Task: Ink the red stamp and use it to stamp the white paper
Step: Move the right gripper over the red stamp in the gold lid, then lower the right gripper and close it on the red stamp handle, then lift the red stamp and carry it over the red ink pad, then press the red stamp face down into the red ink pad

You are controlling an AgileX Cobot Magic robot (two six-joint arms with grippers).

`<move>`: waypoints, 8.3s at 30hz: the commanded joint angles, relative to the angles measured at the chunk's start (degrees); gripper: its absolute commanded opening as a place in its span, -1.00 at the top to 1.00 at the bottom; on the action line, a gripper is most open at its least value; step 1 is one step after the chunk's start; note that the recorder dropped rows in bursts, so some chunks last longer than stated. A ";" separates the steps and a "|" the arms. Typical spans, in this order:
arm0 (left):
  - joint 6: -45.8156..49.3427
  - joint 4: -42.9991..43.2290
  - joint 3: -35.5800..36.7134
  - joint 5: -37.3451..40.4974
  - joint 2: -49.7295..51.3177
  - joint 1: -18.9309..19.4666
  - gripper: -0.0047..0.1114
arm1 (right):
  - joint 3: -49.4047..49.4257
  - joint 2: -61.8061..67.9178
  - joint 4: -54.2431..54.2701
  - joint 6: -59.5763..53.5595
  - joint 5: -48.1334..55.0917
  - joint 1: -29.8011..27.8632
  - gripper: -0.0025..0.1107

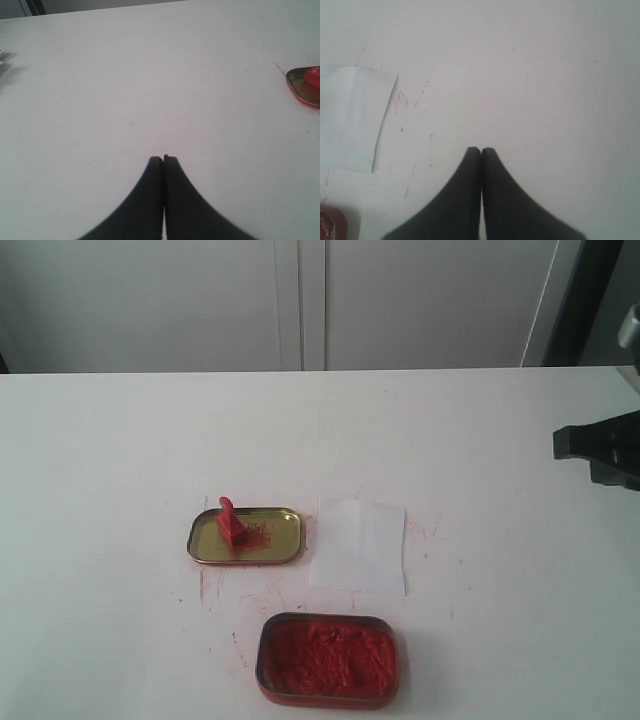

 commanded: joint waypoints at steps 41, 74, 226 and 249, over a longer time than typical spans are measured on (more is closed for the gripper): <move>-0.22 -0.33 0.10 -0.14 -0.02 -0.28 0.92 | -36.60 38.74 -7.02 9.00 13.64 32.61 0.96; -0.22 -0.33 0.10 -0.54 -0.02 -0.28 0.92 | -70.73 61.31 -9.86 9.97 23.99 42.92 0.96; -0.22 -0.33 0.10 -0.60 -0.02 -0.28 0.92 | -10.91 32.17 -16.99 23.39 -4.73 51.87 0.96; -0.22 -0.33 0.10 -0.60 -0.02 -0.28 0.92 | -10.41 35.23 -18.91 23.39 -7.22 51.87 0.96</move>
